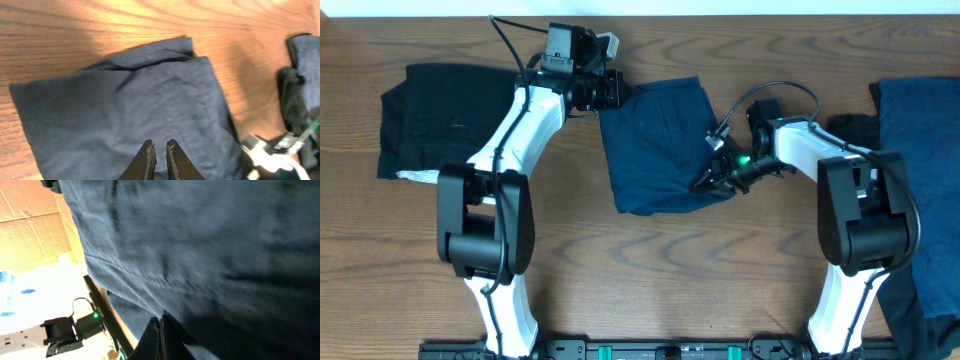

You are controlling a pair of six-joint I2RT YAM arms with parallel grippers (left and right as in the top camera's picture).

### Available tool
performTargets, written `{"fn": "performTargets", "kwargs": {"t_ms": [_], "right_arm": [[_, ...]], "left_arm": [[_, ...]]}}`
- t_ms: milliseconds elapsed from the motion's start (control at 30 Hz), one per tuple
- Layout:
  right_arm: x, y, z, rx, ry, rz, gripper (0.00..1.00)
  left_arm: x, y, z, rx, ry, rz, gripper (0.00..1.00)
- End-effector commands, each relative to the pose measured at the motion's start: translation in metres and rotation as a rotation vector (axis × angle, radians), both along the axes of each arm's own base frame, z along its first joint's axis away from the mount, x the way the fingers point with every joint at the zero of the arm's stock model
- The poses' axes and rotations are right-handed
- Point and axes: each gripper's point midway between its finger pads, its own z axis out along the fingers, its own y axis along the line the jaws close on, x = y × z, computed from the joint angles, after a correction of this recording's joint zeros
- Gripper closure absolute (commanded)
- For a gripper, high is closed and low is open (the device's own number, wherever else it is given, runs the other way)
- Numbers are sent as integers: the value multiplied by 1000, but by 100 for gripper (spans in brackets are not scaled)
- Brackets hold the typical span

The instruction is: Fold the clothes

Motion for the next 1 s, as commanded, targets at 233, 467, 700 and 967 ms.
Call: {"fn": "performTargets", "kwargs": {"t_ms": [233,467,700,967], "right_arm": [[-2,-26,-11,-142,-24,9,99],[-4,-24,-15,-175,-34,28,99],[-4,-23,-12,-153,-26,20,99],[21,-33,27,-62,-54,-51,74]], "left_arm": [[31,25,-79,133,22,117,89],[44,33,-100,134,35,218,88],[42,19,-21,35,-59,171,73],[-9,23,48,51,-6,159,71]]}}
